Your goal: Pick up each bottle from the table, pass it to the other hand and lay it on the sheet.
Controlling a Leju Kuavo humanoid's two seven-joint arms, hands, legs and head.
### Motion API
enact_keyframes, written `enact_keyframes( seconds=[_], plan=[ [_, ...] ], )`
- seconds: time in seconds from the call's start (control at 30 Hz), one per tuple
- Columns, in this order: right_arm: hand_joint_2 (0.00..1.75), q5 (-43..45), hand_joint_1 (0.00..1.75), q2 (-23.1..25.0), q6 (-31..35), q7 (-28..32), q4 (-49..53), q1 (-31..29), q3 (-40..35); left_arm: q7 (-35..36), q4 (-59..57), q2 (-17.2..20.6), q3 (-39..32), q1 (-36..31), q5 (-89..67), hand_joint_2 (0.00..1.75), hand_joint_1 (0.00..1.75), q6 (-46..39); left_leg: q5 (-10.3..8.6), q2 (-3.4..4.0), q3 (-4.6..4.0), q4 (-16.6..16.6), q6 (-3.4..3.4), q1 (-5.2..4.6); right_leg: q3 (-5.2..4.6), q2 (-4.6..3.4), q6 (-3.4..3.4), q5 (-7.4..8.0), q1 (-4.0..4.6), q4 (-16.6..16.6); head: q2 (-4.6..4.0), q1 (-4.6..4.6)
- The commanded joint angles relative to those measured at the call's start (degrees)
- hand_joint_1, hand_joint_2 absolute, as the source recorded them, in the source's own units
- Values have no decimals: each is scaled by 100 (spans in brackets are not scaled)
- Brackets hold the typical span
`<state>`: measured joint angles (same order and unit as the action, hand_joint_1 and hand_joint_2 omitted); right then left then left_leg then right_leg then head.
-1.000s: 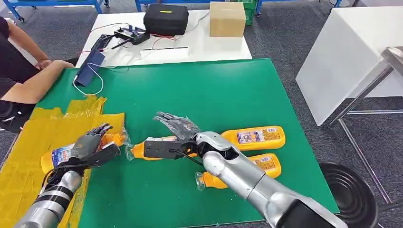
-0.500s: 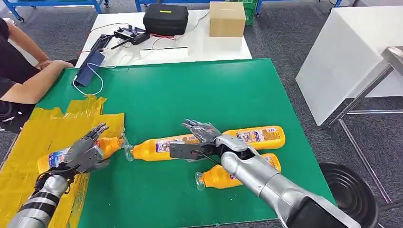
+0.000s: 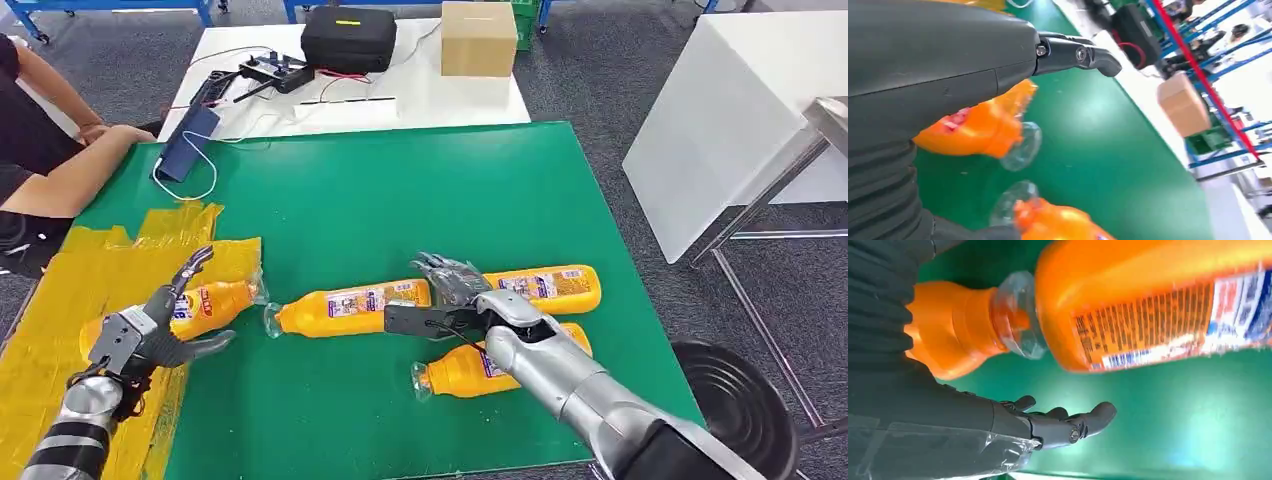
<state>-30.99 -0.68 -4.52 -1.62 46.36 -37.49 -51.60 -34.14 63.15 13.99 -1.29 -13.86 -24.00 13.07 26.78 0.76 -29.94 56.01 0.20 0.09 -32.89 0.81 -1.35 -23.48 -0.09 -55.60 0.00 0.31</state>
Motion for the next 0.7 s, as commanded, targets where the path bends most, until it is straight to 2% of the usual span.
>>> enact_keyframes(
  seconds=[0.03,0.3,0.7],
  plan=[
    [175,-371,0,519,369,25,-578,-250,321,71,454,-382,-8,37,21,175,0,66,3,-4,0,4,-3,5,0,-7,1,-1,4,-1,0,0],
    [175,-569,0,792,281,7,-728,-347,274,87,433,-399,50,-41,49,175,0,93,2,-6,-7,7,-3,5,-9,-5,0,-1,5,-4,0,2],
    [175,-569,0,792,281,7,-728,-347,274,87,433,-399,50,-41,49,175,0,93,0,-8,-10,3,-2,2,-10,1,-1,-1,2,-3,0,2]
  ],
)
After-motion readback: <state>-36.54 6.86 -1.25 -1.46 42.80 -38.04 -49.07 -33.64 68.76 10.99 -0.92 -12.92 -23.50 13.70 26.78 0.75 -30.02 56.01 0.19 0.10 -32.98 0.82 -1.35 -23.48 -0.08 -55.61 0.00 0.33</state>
